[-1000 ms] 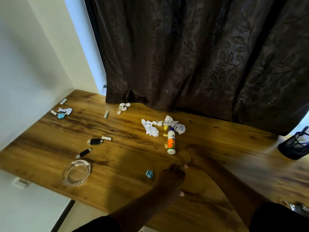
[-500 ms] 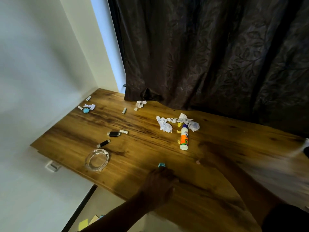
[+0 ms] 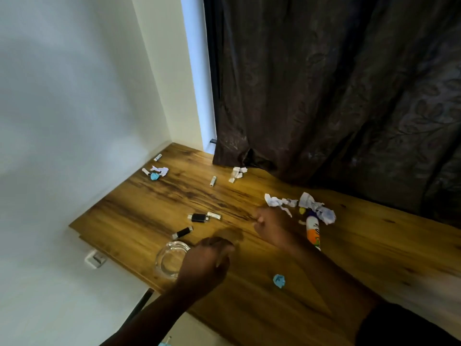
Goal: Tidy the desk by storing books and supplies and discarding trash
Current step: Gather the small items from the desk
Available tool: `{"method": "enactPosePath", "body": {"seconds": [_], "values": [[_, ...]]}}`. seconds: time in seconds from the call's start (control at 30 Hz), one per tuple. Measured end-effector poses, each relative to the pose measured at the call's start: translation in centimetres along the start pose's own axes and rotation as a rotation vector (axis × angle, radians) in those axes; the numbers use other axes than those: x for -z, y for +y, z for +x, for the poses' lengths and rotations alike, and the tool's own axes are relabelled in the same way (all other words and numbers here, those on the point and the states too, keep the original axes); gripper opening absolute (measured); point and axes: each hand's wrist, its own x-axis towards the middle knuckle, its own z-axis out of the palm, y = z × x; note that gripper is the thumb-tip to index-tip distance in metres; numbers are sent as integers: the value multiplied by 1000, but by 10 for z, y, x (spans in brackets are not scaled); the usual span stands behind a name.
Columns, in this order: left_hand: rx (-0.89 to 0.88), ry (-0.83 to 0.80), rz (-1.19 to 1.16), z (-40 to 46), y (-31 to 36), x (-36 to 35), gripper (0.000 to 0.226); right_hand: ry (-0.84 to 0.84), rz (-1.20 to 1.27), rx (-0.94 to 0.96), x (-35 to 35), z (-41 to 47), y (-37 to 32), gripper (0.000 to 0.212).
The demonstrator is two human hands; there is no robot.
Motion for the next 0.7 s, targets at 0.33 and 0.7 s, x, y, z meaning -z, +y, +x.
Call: {"method": "enactPosePath", "body": {"seconds": [0.33, 0.7], "values": [[232, 109, -136, 40, -102, 39, 27, -173, -67, 61, -69, 90, -95, 44], [636, 111, -665, 72, -176, 25, 19, -81, 1, -72, -87, 131, -96, 14]]}}
